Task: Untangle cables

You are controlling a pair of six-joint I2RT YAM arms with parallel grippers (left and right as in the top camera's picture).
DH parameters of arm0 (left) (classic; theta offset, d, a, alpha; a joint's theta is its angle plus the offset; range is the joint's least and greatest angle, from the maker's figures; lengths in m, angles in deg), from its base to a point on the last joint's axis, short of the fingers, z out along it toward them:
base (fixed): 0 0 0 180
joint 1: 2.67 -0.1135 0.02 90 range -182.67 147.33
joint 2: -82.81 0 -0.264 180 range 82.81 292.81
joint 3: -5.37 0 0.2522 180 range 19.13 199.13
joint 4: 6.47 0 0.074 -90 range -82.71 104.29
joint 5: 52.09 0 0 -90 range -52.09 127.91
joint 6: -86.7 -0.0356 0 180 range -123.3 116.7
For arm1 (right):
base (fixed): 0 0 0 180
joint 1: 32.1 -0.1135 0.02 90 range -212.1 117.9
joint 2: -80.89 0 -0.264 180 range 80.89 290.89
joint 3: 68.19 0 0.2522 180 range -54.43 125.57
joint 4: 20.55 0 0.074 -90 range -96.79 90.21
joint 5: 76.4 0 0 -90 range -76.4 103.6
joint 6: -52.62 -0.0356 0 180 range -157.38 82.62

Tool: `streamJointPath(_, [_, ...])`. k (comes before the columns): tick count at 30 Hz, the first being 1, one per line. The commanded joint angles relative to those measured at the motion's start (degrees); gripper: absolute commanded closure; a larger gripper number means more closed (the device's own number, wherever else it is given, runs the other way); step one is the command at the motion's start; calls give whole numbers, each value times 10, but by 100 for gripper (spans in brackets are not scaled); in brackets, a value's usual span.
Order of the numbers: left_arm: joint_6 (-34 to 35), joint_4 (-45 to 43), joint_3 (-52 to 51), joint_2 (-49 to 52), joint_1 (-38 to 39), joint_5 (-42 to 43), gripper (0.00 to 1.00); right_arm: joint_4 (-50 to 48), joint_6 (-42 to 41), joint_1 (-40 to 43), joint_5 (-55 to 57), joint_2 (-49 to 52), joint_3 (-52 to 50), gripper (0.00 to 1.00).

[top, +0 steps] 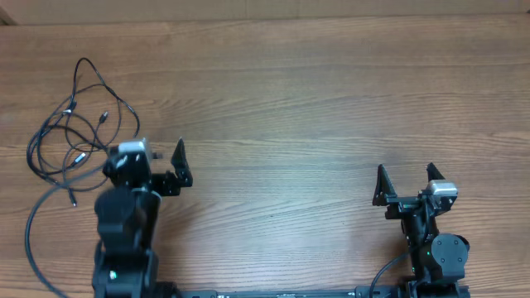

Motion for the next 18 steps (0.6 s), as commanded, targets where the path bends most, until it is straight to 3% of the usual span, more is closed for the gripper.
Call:
streamJointPath(1, [4,-53,-77,-98,-2,-9,0,-2,-3,3,-3,-4,-6,0])
streamJointPath(10, [4,-225,-242,-273,-2,-9,0,-2,-3,3,-2,-4,-6,0])
streamJointPath(18, [2,-87,-243,-325,-4,7,0,-2,-3,3,-3,-4,-6,0])
